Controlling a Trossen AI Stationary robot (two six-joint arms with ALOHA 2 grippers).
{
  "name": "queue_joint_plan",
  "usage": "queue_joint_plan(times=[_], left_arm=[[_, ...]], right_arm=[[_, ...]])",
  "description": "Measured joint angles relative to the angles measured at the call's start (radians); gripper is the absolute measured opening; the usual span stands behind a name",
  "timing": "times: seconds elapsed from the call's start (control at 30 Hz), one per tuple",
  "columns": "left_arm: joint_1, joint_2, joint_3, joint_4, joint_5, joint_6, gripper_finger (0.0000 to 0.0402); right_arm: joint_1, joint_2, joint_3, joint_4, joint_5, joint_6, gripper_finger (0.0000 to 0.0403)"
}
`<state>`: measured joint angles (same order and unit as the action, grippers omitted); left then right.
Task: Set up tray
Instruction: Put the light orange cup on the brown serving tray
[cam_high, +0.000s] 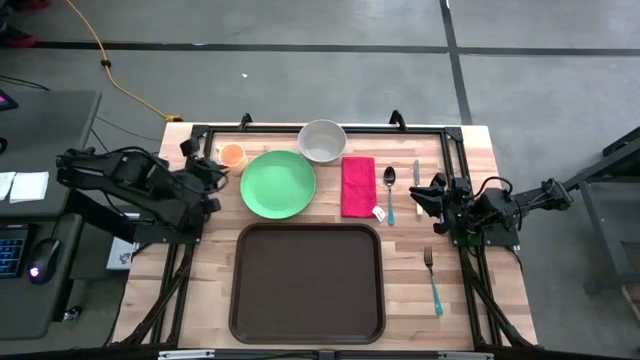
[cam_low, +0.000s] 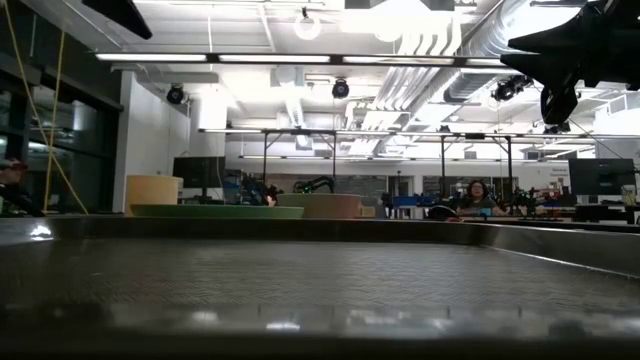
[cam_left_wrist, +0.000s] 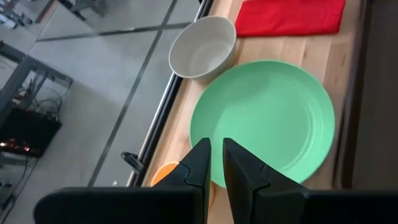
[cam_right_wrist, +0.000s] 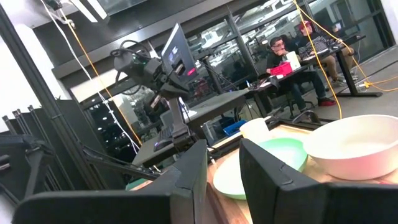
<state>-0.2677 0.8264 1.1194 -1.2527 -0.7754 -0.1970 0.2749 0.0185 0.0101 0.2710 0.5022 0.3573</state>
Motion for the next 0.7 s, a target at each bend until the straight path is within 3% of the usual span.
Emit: queue_joint_plan(times=[0.17,0.3,0.7], left_arm=[[0.036,0.081,0.0,0.0,0.004,-0.046,0.0074],[0.129,0.139,0.0,0.0,0.089,-0.047,0.0074],[0.434,0.191,-0.001,0.004,0.24,0.158,0.0074]], right_arm=[[0.0,0.0,0.0,0.0,0.0,0.0,0.0074],[0.0,0.0,0.0,0.0,0.0,0.0,0.0074],[0.0,0.0,0.0,-0.004,-0.005,0.0,0.0074]])
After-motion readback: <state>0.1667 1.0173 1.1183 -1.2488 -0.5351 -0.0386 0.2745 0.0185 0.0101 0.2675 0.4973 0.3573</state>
